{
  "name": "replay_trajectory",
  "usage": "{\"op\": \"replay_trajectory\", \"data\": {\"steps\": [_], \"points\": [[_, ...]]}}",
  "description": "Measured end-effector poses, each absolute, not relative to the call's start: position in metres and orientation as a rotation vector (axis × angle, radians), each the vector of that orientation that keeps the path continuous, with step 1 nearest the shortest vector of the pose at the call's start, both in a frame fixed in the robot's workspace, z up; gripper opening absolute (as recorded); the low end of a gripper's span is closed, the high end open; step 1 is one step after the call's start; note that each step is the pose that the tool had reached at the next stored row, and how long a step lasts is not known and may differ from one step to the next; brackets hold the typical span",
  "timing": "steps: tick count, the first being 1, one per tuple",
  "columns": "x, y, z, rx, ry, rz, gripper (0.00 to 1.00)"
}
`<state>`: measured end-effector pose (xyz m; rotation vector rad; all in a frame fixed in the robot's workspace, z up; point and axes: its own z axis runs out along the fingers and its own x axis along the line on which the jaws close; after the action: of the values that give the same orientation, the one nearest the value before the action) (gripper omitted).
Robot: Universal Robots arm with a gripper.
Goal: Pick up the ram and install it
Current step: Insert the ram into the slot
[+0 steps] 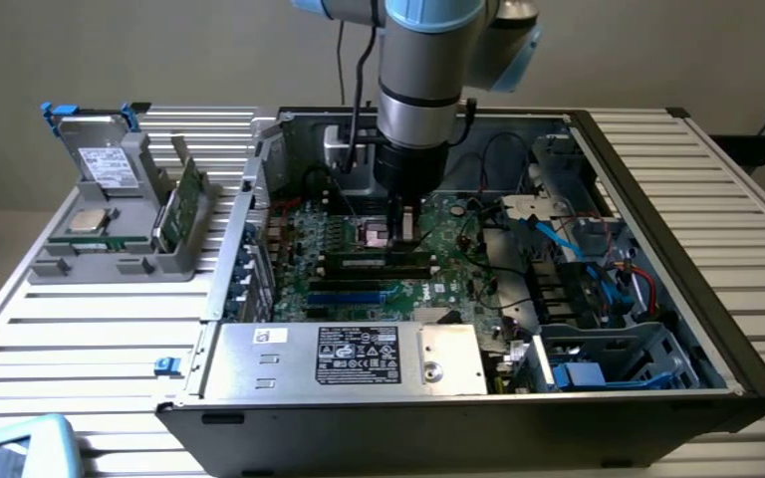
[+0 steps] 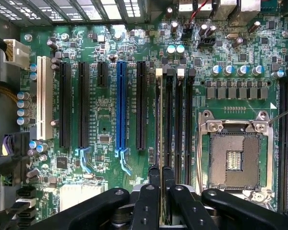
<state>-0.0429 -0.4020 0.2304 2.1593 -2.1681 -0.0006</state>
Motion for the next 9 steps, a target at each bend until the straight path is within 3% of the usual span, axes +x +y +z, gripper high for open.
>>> {"op": "replay_trajectory", "data": {"steps": [9], "points": [[-0.0444, -0.4020, 0.2287, 2.161, -2.171, 0.005, 0.14]]}}
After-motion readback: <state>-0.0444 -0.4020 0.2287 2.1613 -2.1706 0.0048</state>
